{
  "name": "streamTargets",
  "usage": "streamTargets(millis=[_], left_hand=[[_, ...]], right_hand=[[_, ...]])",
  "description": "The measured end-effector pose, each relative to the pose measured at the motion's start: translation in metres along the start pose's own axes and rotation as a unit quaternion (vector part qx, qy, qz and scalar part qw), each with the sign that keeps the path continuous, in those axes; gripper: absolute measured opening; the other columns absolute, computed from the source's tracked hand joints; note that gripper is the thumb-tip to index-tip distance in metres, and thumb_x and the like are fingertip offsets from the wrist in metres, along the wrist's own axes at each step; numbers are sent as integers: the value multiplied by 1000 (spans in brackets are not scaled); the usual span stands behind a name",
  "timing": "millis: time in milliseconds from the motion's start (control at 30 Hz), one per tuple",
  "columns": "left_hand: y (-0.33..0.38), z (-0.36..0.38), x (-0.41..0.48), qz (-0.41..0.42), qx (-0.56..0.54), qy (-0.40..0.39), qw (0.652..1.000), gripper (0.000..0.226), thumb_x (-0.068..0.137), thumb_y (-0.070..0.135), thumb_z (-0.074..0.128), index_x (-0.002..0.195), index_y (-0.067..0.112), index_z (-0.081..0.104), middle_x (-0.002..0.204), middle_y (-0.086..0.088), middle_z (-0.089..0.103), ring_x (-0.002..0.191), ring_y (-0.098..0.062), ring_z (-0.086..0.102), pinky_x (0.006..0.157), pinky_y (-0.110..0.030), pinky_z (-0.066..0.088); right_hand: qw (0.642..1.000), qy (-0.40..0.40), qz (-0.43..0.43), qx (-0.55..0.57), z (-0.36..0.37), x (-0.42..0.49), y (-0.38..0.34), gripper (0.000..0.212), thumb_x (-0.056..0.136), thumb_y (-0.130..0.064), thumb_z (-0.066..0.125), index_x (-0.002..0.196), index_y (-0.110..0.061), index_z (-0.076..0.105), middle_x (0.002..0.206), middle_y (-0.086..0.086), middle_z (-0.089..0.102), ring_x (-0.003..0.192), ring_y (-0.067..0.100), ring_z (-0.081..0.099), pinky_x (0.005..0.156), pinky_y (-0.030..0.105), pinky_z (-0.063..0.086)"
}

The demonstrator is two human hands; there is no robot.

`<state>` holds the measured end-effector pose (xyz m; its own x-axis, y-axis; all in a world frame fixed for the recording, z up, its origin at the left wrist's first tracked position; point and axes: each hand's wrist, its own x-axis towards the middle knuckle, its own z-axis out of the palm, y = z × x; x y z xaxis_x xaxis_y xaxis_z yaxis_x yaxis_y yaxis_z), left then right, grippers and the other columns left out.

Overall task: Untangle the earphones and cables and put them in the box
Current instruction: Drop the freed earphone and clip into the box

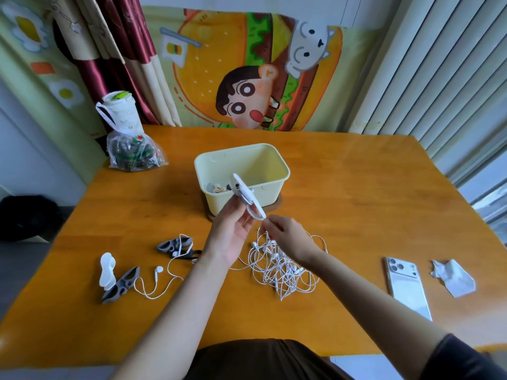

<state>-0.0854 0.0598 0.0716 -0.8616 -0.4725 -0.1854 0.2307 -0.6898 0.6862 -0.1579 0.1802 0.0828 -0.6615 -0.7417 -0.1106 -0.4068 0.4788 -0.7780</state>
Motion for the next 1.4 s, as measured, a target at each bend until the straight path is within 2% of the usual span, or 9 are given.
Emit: streamTargets(millis=[133,267,400,567,733,867,1000,1133,1400], left_hand=[[3,-7,6,-13,-41,113,993,21,97,13,49,112,17,62,97,1,70,92,-13,64,79,-25,49],[-5,-20,7,8,84,221,972,30,90,6,60,120,7,64,97,-4,69,87,-17,64,69,-24,53],[-14,-26,4,36,224,240,944,27,90,7,63,116,9,68,92,-1,71,85,-16,65,64,-20,53],[-21,-32,3,62,400,149,902,21,88,9,66,104,19,73,92,-2,73,92,-21,67,84,-35,54],[-24,-33,-2,60,455,54,887,23,86,5,67,92,26,72,89,4,72,85,-3,65,89,-37,51],[-25,-32,-2,33,461,11,887,22,86,5,66,101,19,74,99,-2,74,94,-15,67,91,-37,52],[-23,-29,-6,15,440,-15,898,23,88,5,64,108,14,71,100,-4,73,87,-11,64,80,-22,51],[-19,-28,-11,-5,403,-53,914,22,90,11,62,104,27,69,103,-10,72,88,-17,59,80,-24,51],[-15,-28,-11,-25,349,-64,935,30,82,23,65,111,18,70,106,-3,73,99,-18,64,90,-27,50]], right_hand=[[1000,-15,-10,2,13,-6,1,27,98,-17,43,77,-15,59,60,3,48,48,12,36,46,20,28],[999,-30,-38,-24,13,-6,-1,25,99,-16,42,83,-12,62,55,-4,46,42,7,34,43,18,26],[996,-44,-62,-50,11,-4,-7,25,98,-15,43,80,-17,61,53,-6,46,40,7,37,43,18,28],[992,-37,-43,-116,-4,4,-11,29,96,-18,43,81,-16,67,53,-6,50,43,7,39,45,23,28],[984,-15,-64,-168,-27,19,-6,28,96,-27,49,82,-17,71,76,3,67,47,12,45,47,27,34],[982,1,-74,-172,-33,23,-2,24,94,-29,54,84,-17,72,91,-3,67,63,20,60,59,35,49],[983,32,-81,-164,-35,26,2,20,92,-25,57,86,-14,73,96,1,68,76,15,60,69,33,51],[985,45,-78,-149,-35,25,4,20,91,-25,58,84,-15,73,93,-1,65,78,11,58,69,27,48],[997,25,-47,-64,-36,26,1,20,93,-18,56,77,-13,67,70,-4,65,64,7,64,68,26,55]])
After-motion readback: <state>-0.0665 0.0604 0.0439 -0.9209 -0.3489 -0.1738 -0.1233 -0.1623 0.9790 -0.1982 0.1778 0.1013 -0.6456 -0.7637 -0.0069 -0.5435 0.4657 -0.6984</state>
